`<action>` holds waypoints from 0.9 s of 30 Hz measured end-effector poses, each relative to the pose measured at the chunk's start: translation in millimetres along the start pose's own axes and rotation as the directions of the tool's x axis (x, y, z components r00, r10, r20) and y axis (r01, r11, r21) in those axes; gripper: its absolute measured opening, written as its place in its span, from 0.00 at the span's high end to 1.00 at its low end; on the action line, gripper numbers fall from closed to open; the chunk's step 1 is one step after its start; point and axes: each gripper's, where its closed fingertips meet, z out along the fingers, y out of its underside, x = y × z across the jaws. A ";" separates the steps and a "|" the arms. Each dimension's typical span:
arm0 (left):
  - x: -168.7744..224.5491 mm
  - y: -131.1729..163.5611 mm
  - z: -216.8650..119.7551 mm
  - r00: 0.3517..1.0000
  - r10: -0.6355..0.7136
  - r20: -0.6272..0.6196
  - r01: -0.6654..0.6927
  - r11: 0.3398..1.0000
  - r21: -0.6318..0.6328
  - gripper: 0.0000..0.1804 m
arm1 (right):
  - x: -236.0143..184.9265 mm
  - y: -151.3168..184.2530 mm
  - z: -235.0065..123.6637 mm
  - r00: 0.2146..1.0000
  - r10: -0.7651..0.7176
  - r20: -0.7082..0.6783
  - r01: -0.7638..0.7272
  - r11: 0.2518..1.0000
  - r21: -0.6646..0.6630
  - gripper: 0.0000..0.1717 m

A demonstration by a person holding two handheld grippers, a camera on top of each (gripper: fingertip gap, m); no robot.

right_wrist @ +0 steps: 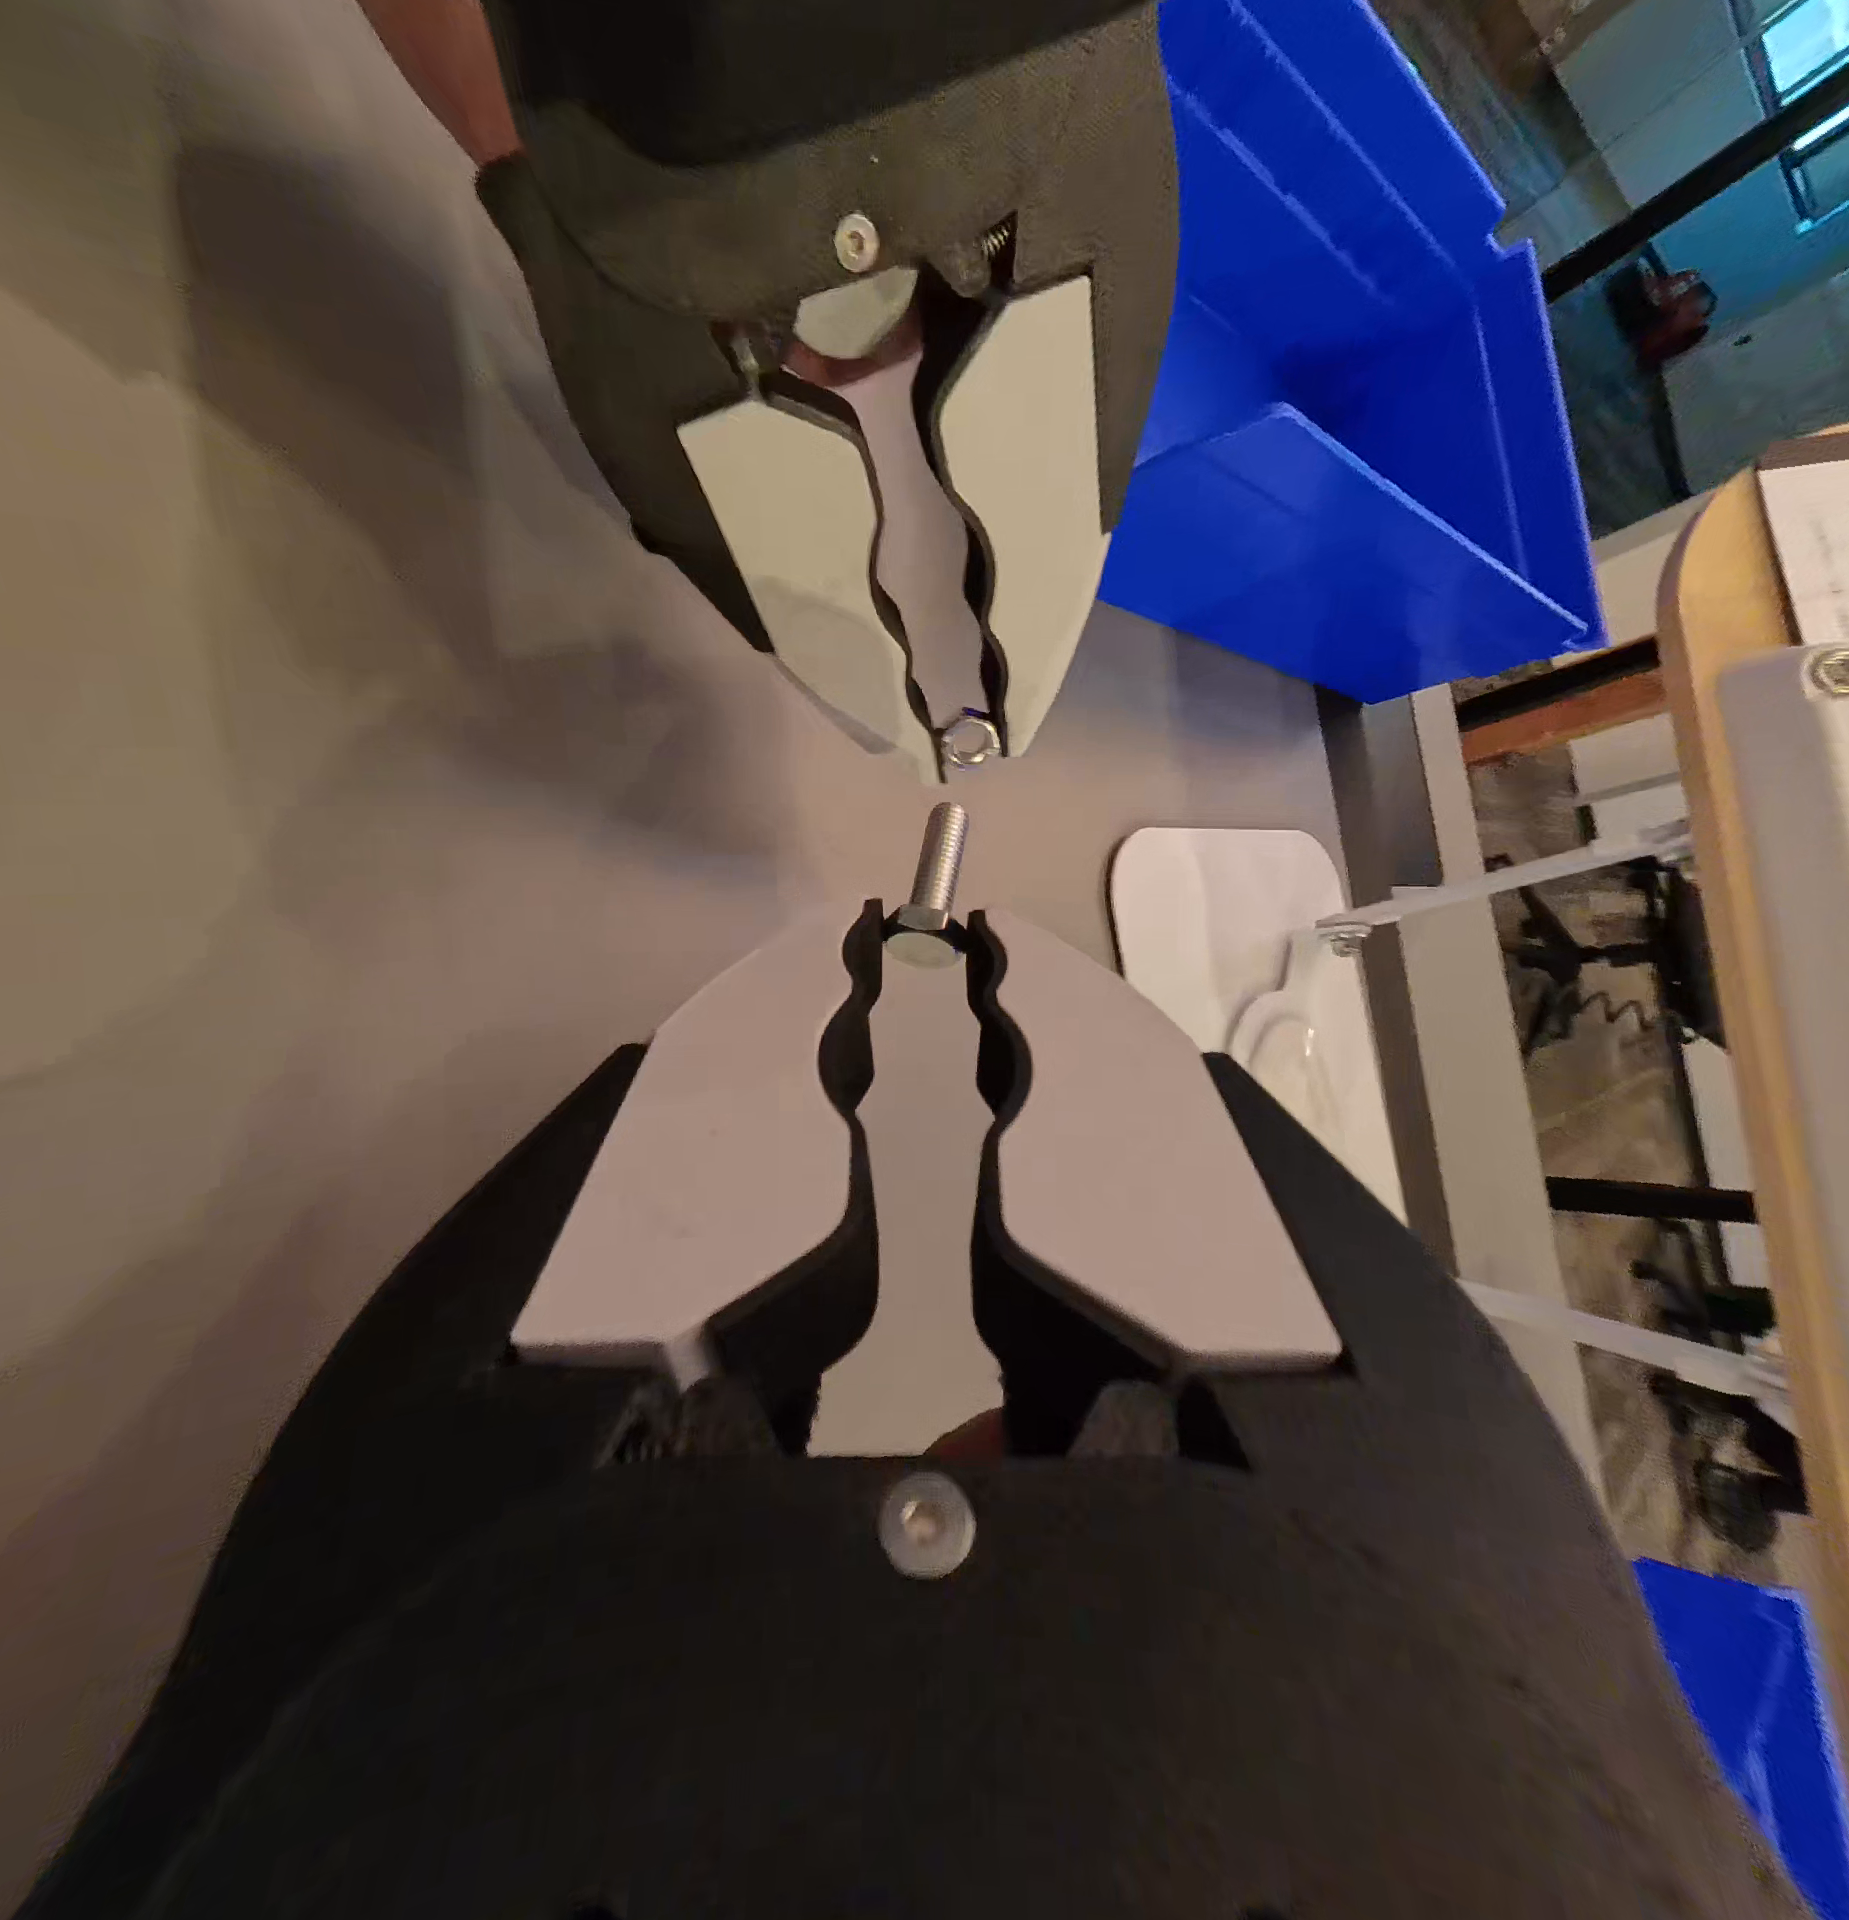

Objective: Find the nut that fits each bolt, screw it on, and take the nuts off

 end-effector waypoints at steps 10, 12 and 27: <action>7.9 -2.3 6.8 1.000 0.017 -0.022 -0.018 0.999 -0.044 0.92 | 8.6 8.0 16.5 0.993 -0.119 -0.006 0.119 0.992 -0.053 0.91; 8.2 -4.2 7.2 1.000 0.020 -0.019 -0.021 0.999 -0.039 0.92 | 6.1 8.1 19.0 0.993 -0.119 0.018 0.120 0.992 -0.038 0.91; 10.8 -16.3 8.3 0.999 0.052 -0.002 -0.052 0.999 -0.016 0.92 | 0.0 11.3 24.1 0.994 -0.022 0.103 0.023 1.000 -0.009 0.91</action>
